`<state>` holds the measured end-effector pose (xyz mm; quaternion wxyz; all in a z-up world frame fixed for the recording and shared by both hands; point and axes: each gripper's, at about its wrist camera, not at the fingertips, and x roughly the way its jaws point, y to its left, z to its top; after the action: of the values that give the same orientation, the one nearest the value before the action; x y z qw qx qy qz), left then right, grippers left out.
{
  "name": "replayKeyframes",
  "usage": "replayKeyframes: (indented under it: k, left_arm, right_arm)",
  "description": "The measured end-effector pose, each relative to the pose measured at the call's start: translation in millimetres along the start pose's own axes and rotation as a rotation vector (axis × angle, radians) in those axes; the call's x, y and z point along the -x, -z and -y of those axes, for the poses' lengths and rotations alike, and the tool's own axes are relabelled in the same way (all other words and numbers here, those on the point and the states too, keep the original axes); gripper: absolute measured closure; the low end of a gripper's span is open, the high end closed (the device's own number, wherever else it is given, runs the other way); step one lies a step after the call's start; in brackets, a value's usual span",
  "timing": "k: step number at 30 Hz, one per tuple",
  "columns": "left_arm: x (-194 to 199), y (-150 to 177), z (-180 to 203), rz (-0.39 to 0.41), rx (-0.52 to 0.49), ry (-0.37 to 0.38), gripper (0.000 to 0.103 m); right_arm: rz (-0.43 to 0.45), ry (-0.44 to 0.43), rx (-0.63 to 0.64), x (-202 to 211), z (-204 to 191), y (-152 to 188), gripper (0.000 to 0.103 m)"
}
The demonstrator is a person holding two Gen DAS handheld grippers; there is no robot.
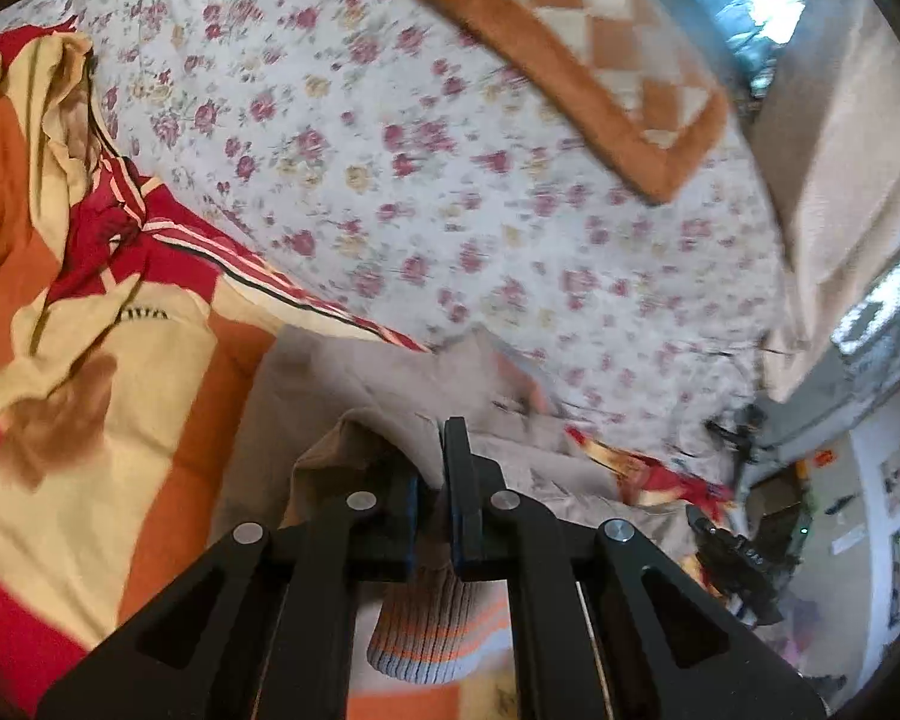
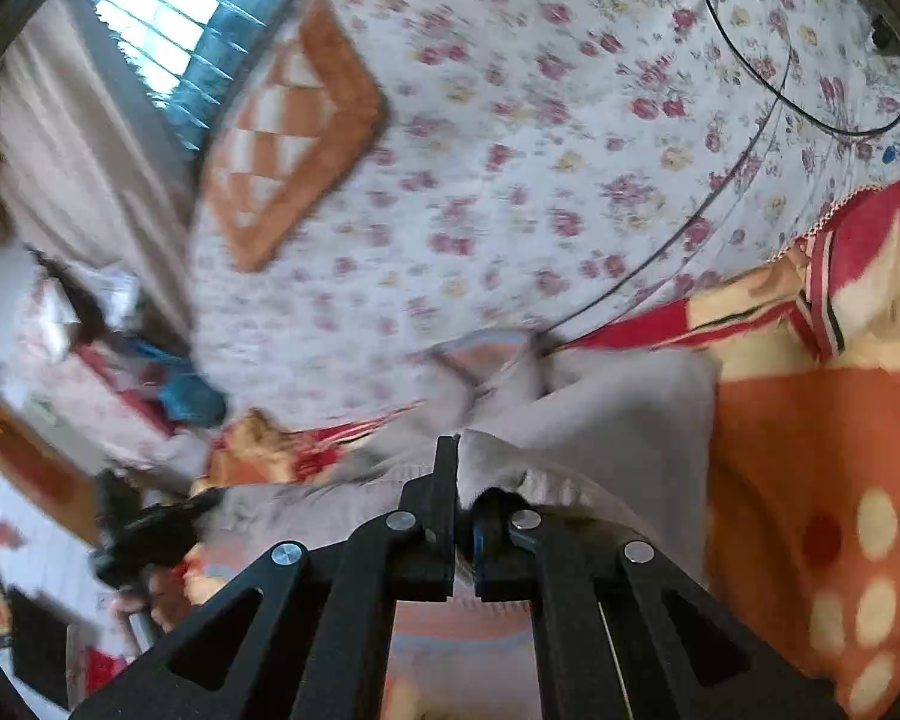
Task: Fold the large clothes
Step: 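Carry the held ribbed hem over the jacket body toward the collar with both grippers, then lower the hem onto the collar and open both grippers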
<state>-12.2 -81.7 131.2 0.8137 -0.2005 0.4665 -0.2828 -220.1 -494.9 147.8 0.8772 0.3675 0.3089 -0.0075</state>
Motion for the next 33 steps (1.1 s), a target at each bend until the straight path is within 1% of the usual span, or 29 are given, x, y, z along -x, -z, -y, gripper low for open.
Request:
replayKeyframes:
  k: [1, 2, 3, 4, 5, 6, 7, 8, 9, 11, 12, 13, 15, 18, 19, 21, 22, 24, 26, 27, 28, 29, 30, 33]
  left_arm:
    - [-14.7, -4.1, -5.4, -0.015, 0.007, -0.010, 0.097]
    - [-26.3, -6.5, -11.5, -0.034, 0.021, -0.012, 0.096]
    - [-37.0, -8.6, -19.3, -0.054, 0.040, -0.018, 0.092]
    - [-43.7, -10.2, -27.1, -0.063, 0.062, -0.021, 0.083]
    - [-44.4, -11.6, -32.4, -0.059, 0.080, -0.020, 0.065]
    - [-41.9, -13.0, -35.7, -0.050, 0.094, -0.014, 0.053]
    - [-34.4, -15.2, -39.9, -0.029, 0.112, 0.007, 0.036]
    - [-22.9, -17.2, -42.3, 0.007, 0.125, 0.032, 0.029]
    - [-13.4, -19.4, -42.8, 0.035, 0.128, 0.045, 0.028]
    - [-0.4, -20.5, -38.7, 0.052, 0.103, 0.061, 0.027]
    - [4.2, -19.4, -34.8, 0.046, 0.080, 0.068, 0.027]
    - [7.2, -14.8, -30.1, 0.035, 0.051, 0.068, 0.027]
    - [5.2, -3.1, -23.7, 0.008, 0.012, 0.057, 0.027]
    - [-12.9, 20.6, -16.3, -0.088, -0.049, 0.037, 0.027]
    - [-23.8, 28.2, -14.1, -0.138, -0.070, 0.026, 0.027]
    - [-44.5, 37.4, -11.9, -0.207, -0.093, -0.003, 0.027]
    - [-52.3, 38.3, -10.8, -0.222, -0.100, -0.023, 0.027]
    - [-69.4, 31.7, -6.9, -0.231, -0.112, -0.050, 0.027]
    - [-84.8, 16.0, -4.8, -0.206, -0.109, -0.078, 0.025]
    - [-95.4, 4.2, -5.0, -0.180, -0.112, -0.106, 0.025]
    - [-102.6, -4.0, -6.1, -0.162, -0.114, -0.135, 0.025]
    - [-111.2, -12.8, -10.3, -0.141, -0.098, -0.168, 0.025]
    - [-118.4, -18.3, -15.3, -0.139, -0.082, -0.189, 0.025]
    - [-131.9, -22.5, -28.6, -0.169, -0.040, -0.204, 0.025]
  right_arm:
    - [-0.020, 0.005, -0.044, -18.1, 12.3, -4.6, 0.099]
    - [-0.044, 0.027, -0.086, -32.1, 24.3, -5.8, 0.092]
    - [-0.063, 0.063, -0.121, -45.8, 36.6, -9.1, 0.088]
    - [-0.068, 0.084, -0.135, -50.3, 43.0, -9.4, 0.076]
    - [-0.054, 0.090, -0.151, -51.1, 50.4, -10.7, 0.068]
    - [-0.026, 0.073, -0.160, -44.3, 54.4, -11.4, 0.067]
    - [-0.003, 0.049, -0.159, -35.2, 55.5, -11.2, 0.065]
    - [0.009, 0.030, -0.148, -27.1, 54.4, -10.7, 0.065]
    - [0.009, 0.020, -0.125, -19.7, 50.7, -9.4, 0.065]
    - [-0.036, 0.003, -0.015, -7.8, 33.0, -0.6, 0.065]
    - [-0.060, -0.005, 0.040, -6.3, 22.6, 3.4, 0.065]
    - [-0.103, -0.008, 0.123, -7.3, 8.1, 14.1, 0.065]
    - [-0.172, 0.020, 0.223, -17.3, -9.6, 31.7, 0.065]
    - [-0.290, 0.112, 0.350, -55.6, -23.3, 56.9, 0.065]
    - [-0.322, 0.134, 0.369, -72.2, -23.7, 60.0, 0.065]
    - [-0.347, 0.157, 0.365, -98.0, -23.4, 54.7, 0.065]
    - [-0.342, 0.156, 0.355, -104.9, -23.1, 49.9, 0.065]
    - [-0.282, 0.161, 0.336, -120.6, -24.8, 29.2, 0.067]
    - [-0.189, 0.211, 0.352, -134.3, -27.9, 5.8, 0.066]
    - [-0.160, 0.243, 0.361, -144.6, -26.5, -5.1, 0.066]
    - [-0.151, 0.275, 0.362, -154.3, -22.9, -13.2, 0.065]
    - [-0.157, 0.300, 0.353, -164.1, -17.2, -18.3, 0.065]
    - [-0.178, 0.329, 0.325, -176.7, -7.7, -22.9, 0.065]
    - [-0.211, 0.342, 0.259, -190.8, 10.0, -22.8, 0.065]
